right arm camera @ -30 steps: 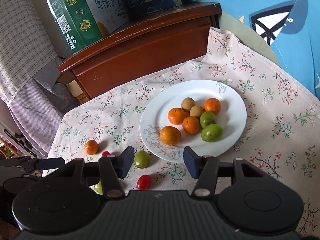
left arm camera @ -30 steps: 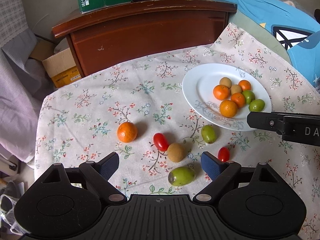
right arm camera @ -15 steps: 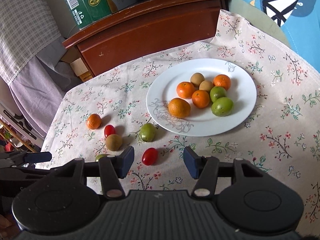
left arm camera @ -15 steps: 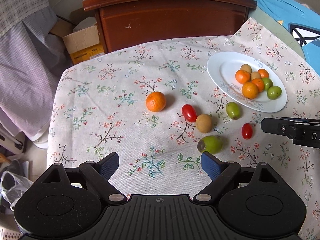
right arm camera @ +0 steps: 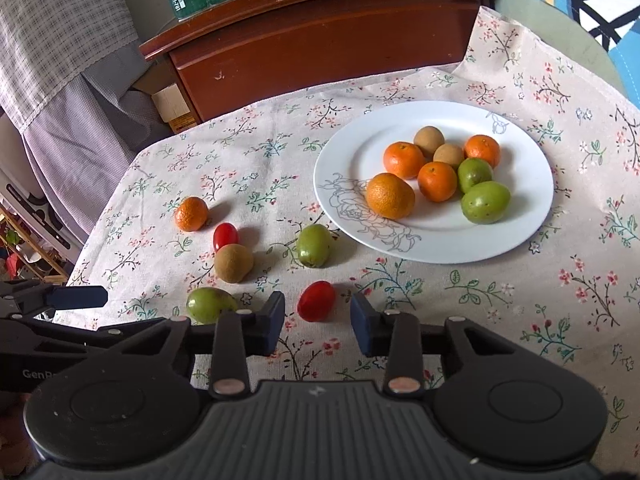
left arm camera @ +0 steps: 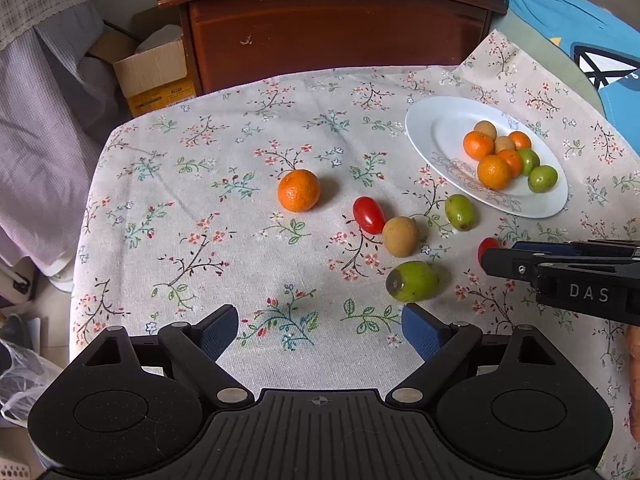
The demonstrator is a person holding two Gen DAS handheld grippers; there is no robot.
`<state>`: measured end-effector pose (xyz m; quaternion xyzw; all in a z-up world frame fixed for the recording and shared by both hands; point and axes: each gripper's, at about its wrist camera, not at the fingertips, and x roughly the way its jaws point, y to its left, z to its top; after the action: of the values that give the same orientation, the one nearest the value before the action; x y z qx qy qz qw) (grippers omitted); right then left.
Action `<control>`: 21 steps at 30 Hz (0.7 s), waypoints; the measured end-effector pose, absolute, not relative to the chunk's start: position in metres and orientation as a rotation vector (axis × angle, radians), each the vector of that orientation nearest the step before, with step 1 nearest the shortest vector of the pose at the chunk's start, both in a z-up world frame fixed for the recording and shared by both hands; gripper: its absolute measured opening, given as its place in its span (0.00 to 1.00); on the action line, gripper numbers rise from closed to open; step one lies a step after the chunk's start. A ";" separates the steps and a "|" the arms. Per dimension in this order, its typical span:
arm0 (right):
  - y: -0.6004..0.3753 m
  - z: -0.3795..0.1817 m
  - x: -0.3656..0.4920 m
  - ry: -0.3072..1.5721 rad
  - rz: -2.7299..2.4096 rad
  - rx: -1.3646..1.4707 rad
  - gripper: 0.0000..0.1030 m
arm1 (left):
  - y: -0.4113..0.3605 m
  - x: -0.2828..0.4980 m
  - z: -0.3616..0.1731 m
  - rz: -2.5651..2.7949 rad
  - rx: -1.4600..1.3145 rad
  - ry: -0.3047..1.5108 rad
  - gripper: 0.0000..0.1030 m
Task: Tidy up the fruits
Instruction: 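Close the left tool on the green fruit while the right tool grasps the cherry tomato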
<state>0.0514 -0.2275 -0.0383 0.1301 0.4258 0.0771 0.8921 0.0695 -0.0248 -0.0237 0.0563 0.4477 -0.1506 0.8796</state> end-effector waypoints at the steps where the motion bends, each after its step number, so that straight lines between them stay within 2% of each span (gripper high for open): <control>1: -0.226 -0.039 0.052 0.884 0.159 0.266 0.35 | -0.026 0.069 -0.024 -0.321 0.117 0.929 0.88; 3: -0.224 -0.041 0.053 0.882 0.158 0.257 0.35 | -0.028 0.068 -0.023 -0.334 0.120 0.921 0.88; 9: -0.222 -0.046 0.055 0.883 0.154 0.250 0.22 | -0.037 0.067 -0.024 -0.367 0.116 0.897 0.88; 21: -0.237 -0.043 0.056 0.879 0.098 0.317 0.20 | -0.056 0.071 -0.030 -0.441 0.081 0.864 0.85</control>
<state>0.0563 -0.2368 -0.0427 0.1527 0.4235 0.0471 0.8917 0.0711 -0.0561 -0.0301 0.0390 0.4150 -0.2119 0.8840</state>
